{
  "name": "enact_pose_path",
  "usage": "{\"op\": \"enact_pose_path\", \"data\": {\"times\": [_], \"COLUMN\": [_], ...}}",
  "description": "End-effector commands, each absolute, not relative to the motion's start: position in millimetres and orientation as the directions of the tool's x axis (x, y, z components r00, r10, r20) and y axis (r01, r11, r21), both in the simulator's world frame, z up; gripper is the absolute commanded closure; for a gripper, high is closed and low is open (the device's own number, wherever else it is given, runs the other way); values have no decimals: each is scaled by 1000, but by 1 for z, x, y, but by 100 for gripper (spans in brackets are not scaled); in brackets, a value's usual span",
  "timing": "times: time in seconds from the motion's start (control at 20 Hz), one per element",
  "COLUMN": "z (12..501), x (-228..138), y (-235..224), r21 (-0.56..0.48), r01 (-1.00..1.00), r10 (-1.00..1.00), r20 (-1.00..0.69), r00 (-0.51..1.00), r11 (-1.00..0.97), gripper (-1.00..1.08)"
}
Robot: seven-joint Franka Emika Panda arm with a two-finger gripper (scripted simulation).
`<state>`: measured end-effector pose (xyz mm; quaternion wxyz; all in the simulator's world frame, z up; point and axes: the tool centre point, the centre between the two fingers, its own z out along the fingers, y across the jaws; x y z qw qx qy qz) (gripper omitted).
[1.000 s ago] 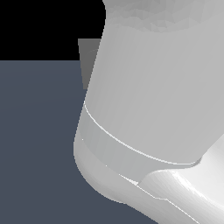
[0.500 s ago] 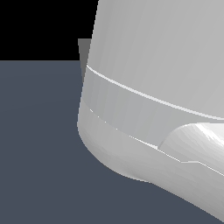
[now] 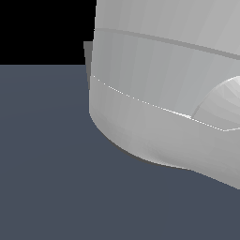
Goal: Turn on the faucet by rotating a designated handle.
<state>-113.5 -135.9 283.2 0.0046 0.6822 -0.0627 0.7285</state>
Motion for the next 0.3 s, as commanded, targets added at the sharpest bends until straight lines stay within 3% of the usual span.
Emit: {"op": "enact_pose_path", "data": {"times": [0.0,0.25], "z": [285,298], "x": [-109,-109], "y": [-135,-137], "r21": [-51,-46], "r01": [-79,-79], "r10": [-51,-46], "r20": [999,999], "r00": [-1,-3], "r11": [-996,-996], "gripper": [108,108]}}
